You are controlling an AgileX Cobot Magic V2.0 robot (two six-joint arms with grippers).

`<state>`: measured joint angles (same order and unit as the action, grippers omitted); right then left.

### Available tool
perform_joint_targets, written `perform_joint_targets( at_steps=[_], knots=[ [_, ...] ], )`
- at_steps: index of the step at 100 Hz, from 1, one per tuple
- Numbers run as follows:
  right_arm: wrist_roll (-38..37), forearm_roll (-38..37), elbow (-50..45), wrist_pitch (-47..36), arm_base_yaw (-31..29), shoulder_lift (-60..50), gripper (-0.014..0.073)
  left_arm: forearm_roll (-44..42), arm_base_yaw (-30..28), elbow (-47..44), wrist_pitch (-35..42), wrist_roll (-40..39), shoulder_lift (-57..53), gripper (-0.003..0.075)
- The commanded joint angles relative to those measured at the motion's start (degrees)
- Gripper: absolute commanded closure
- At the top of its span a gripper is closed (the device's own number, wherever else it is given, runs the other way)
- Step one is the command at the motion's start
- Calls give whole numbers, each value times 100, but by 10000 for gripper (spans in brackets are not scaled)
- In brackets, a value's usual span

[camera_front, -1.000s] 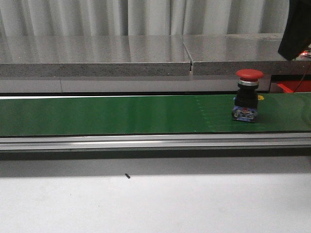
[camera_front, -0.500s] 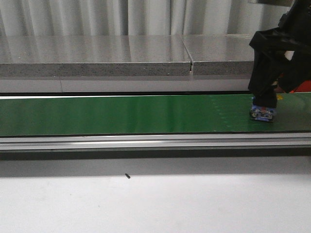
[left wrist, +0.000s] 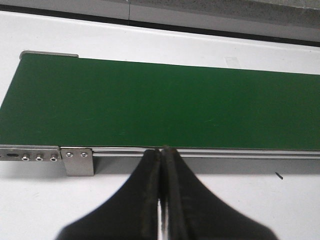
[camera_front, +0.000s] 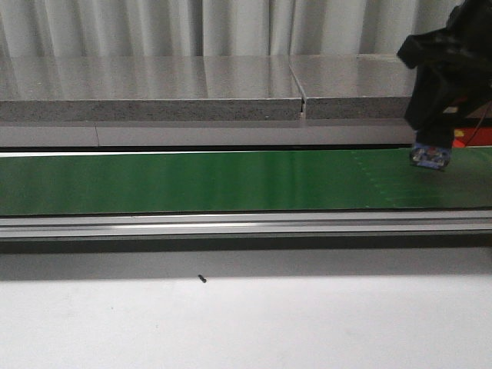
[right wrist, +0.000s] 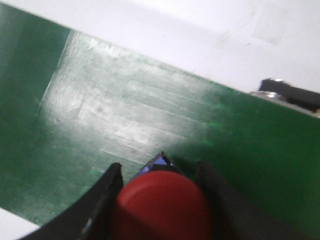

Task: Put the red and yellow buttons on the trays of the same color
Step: 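Grasp the second red button with the right gripper and lift, then place the second red button on the red tray beside the others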

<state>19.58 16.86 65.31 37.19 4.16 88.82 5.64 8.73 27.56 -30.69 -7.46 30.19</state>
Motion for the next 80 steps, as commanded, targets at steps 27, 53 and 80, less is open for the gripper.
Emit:
perform_joint_targets(
  at_steps=[27,53,80],
  knots=[
    [54,56,155,-535,-1762,-756,487,27,36,162,450,-58,1,741],
    [19,82,155,-825,-2773,-731,487,27,36,162,450,-58,1,741],
    [-232,88,155,-1454,-3279,-387,487,27,36,162,450,-58,1,741]
  ],
)
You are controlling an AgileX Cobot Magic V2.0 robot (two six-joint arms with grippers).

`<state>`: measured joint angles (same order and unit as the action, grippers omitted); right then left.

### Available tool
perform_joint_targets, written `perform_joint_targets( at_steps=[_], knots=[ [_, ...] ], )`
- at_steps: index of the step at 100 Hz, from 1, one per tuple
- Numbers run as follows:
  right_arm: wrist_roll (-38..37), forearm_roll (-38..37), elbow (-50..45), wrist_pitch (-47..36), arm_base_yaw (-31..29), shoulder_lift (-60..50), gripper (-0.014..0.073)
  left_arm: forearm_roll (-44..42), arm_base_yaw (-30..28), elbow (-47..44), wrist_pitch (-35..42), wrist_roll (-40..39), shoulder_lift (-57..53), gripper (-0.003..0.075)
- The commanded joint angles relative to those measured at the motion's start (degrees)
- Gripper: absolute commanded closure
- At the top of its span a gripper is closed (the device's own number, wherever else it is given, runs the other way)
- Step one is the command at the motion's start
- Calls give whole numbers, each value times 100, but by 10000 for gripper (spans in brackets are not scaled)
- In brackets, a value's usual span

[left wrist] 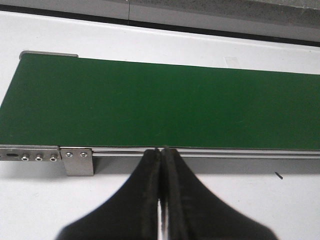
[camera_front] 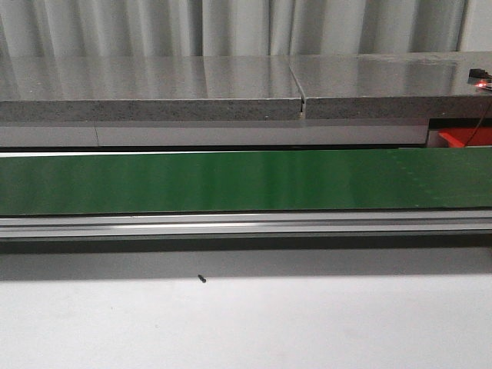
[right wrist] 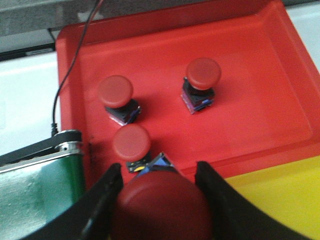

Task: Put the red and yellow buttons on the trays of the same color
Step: 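Place the second red button on the red tray beside the others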

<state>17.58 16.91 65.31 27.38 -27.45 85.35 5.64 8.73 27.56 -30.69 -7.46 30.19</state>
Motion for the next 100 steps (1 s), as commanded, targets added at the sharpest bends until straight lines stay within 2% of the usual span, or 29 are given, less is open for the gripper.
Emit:
perform_joint_targets(
  at_steps=[1,39,75,100],
  knots=[
    [-44,83,155,-491,-125,-25,487,27,36,162,450,-58,1,741],
    [-131,230,344,-921,-335,835,487,27,36,162,450,-58,1,741],
    [-131,247,1232,-755,-335,1878,487,27,36,162,450,-58,1,741],
    [-131,356,1490,-742,-323,2417,487,27,36,162,450,-58,1,741]
  ],
)
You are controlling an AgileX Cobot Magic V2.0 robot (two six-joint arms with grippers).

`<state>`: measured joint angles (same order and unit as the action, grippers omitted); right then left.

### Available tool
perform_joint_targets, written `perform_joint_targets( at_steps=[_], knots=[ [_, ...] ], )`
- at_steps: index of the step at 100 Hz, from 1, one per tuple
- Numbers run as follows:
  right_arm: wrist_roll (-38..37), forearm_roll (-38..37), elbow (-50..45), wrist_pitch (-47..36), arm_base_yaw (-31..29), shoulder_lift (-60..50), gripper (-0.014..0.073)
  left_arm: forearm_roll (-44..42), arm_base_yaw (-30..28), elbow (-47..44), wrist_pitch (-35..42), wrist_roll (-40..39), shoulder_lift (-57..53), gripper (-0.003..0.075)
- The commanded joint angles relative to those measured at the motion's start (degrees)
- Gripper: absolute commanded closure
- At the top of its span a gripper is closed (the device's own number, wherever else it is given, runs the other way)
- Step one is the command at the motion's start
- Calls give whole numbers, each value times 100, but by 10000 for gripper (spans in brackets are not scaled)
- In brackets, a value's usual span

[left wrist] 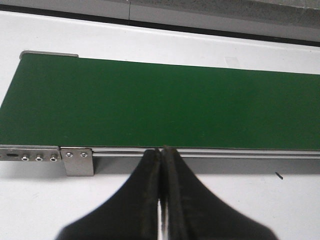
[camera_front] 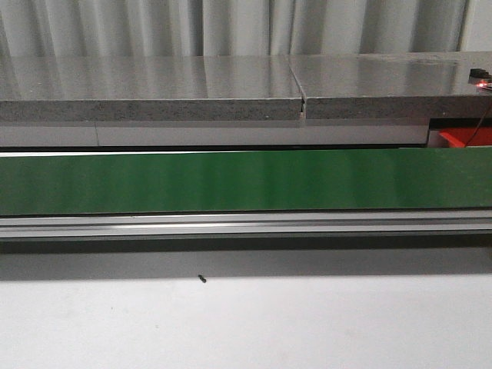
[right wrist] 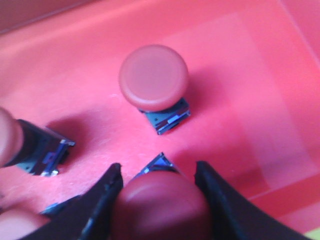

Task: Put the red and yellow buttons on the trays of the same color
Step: 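Place the second red button on the red tray beside the others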

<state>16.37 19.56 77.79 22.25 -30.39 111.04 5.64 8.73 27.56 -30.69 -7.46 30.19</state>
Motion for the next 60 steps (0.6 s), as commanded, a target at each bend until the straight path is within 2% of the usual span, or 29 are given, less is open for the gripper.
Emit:
perform_joint_targets(
  at_steps=[1,10,14,19,29,35,45,60],
  knots=[
    [-9,91,260,-229,-30,-139,487,27,36,162,450,-58,1,741],
    [115,79,271,-285,-30,-99,473,27,36,162,450,-58,1,741],
    [171,79,276,-316,-30,-99,431,27,36,162,450,-58,1,741],
    [197,79,276,-352,-30,-99,335,27,36,162,450,-58,1,741],
    [197,90,276,-316,-30,-99,71,27,36,162,450,-58,1,741],
    [191,96,276,-183,-30,-119,-19,27,36,162,450,-58,1,741],
    [191,129,268,-87,-30,-179,-24,27,36,162,450,-58,1,741],
    [191,137,252,-58,-30,-409,48,27,36,162,450,-58,1,741]
  ],
)
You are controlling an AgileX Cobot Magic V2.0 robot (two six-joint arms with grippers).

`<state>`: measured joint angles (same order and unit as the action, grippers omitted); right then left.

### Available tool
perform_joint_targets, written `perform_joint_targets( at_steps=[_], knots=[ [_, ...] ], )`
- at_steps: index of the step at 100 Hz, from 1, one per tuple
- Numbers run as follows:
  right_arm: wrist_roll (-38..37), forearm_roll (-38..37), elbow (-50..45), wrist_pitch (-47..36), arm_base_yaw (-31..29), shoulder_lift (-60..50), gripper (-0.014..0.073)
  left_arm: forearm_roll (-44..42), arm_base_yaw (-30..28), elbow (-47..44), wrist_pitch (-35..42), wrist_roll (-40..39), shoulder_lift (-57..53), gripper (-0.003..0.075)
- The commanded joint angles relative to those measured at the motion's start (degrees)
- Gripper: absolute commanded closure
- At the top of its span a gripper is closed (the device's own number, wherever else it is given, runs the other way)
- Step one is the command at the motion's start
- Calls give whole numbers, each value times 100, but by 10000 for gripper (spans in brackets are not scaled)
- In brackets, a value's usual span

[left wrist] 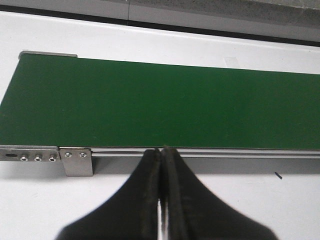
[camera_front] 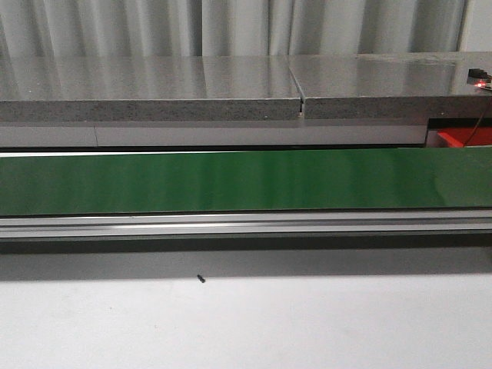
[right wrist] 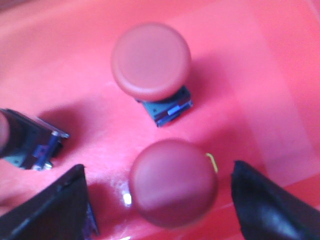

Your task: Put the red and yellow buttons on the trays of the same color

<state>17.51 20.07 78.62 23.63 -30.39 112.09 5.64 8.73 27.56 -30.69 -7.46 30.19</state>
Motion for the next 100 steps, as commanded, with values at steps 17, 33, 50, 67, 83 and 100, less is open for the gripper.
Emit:
perform_joint_targets(
  at_steps=[17,33,50,67,83,100],
  knots=[
    [77,81,16,-197,-30,-934,113,27,36,162,450,-58,1,741],
    [82,81,-470,-523,148,-1572,172,27,36,162,450,-58,1,741],
    [82,81,-967,-819,555,-2355,370,27,36,162,450,-58,1,741],
    [95,75,-1253,-770,1015,-3023,568,27,36,162,450,-58,1,741],
    [95,75,-1597,-750,1434,-3579,648,27,36,162,450,-58,1,741],
    [95,81,-2153,-733,1931,-4258,657,27,36,162,450,-58,1,741]
  ],
)
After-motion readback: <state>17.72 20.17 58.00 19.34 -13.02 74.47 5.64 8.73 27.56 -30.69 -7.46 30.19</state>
